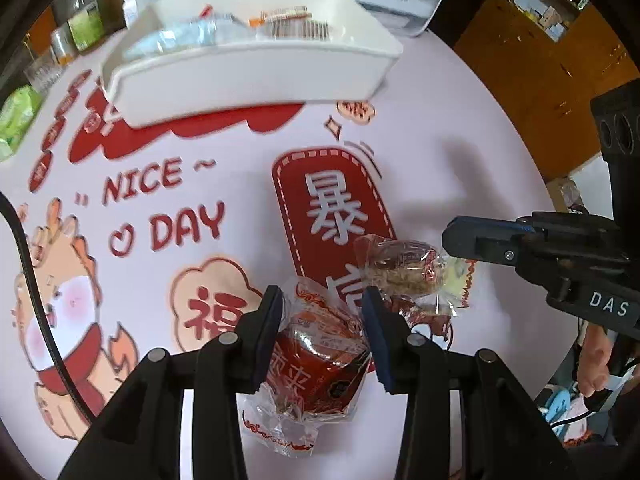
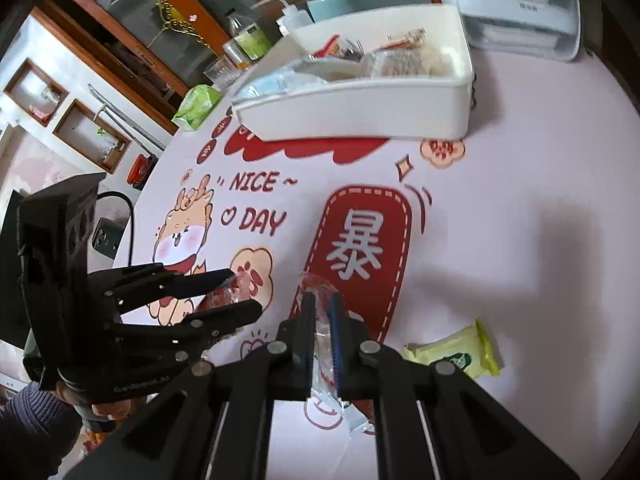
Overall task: Organize snacks
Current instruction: 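Grasp the red candy packs with the left tool and lift them, then carry the red candy packs into the white tray and open the left tool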
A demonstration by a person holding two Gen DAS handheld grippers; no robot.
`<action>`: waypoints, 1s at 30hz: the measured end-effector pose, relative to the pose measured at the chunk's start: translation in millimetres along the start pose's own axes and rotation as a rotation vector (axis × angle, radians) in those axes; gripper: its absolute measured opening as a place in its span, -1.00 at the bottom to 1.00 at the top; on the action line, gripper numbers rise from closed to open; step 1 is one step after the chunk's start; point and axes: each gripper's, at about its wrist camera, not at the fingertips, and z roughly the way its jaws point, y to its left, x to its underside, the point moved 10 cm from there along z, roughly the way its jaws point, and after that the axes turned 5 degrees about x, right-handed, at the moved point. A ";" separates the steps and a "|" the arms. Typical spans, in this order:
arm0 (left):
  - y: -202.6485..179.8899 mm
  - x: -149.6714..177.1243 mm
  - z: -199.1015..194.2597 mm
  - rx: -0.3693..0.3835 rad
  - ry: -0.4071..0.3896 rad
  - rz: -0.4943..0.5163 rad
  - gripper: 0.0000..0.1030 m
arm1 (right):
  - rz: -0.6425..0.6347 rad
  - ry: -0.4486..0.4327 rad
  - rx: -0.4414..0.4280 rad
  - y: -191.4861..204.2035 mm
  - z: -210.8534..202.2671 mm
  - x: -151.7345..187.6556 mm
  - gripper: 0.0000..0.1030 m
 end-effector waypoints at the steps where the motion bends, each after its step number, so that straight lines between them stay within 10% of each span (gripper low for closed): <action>1: -0.7 -2.3 -6.6 -0.010 -0.011 0.000 -0.23 | -0.007 -0.006 -0.004 2.4 -4.8 -4.1 -0.87; 10: -5.5 -57.9 -44.0 -0.063 -0.073 -0.037 -0.23 | -0.072 -0.091 -0.009 19.9 -54.4 -68.6 -0.87; 20: 7.9 -194.7 -123.2 -0.175 -0.262 -0.005 -0.23 | -0.140 -0.309 0.105 29.0 -121.8 -207.0 -0.87; 30: 50.2 -312.6 -108.0 -0.253 -0.315 -0.030 -0.22 | -0.063 -0.379 0.162 8.0 -100.9 -310.7 -0.87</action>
